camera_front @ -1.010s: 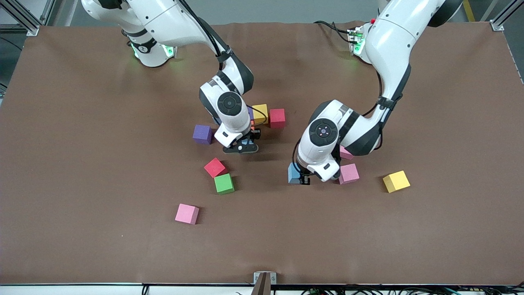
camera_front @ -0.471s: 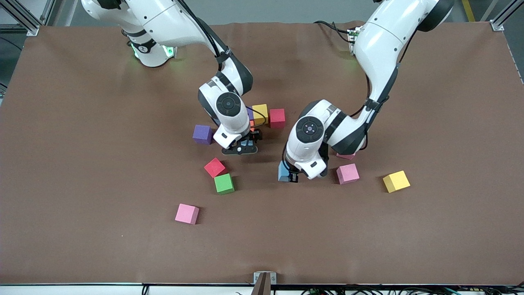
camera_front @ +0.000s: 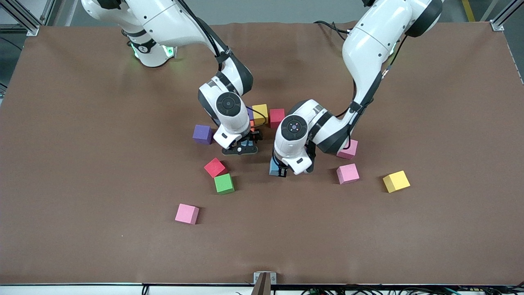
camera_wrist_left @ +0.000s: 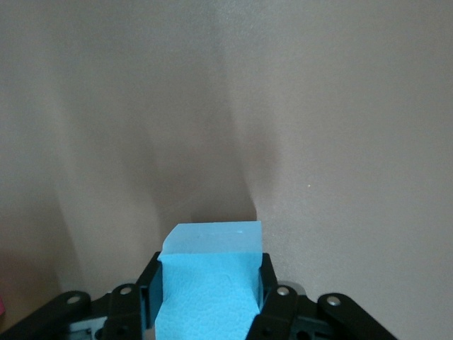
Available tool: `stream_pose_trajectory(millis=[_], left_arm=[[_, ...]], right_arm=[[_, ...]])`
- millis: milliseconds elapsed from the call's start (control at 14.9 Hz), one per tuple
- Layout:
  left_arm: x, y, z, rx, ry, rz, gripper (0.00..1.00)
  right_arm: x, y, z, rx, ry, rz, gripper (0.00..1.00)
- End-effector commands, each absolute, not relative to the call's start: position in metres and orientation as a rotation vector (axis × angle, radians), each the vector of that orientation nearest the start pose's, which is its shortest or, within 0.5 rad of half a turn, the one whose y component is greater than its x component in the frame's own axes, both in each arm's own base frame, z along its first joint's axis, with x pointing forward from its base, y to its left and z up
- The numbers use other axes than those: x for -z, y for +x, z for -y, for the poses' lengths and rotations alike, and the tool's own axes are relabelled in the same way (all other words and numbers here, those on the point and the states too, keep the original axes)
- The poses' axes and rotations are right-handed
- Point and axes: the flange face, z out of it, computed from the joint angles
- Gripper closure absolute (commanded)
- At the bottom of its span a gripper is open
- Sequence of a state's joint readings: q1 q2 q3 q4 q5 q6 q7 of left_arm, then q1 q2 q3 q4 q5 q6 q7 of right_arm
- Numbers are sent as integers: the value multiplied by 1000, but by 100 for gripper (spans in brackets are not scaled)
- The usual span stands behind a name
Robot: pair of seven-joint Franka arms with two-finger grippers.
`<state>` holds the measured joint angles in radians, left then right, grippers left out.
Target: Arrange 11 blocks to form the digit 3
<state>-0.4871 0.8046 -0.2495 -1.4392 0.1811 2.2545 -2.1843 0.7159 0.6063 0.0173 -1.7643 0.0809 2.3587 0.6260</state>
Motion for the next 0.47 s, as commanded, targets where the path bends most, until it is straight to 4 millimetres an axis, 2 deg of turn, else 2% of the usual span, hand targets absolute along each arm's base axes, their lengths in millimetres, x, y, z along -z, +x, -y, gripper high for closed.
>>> stream_pose_trajectory(millis=[0, 135, 404], left_arm=[[-228, 571, 461, -33, -2409, 2099, 75], [-229, 571, 461, -32, -2410, 2100, 75], [-231, 571, 462, -32, -2414, 2101, 75]], right_arm=[[-215, 492, -441, -85, -3106, 47, 0], [-208, 493, -442, -93, -3108, 42, 0], [-207, 493, -444, -94, -3108, 42, 0]])
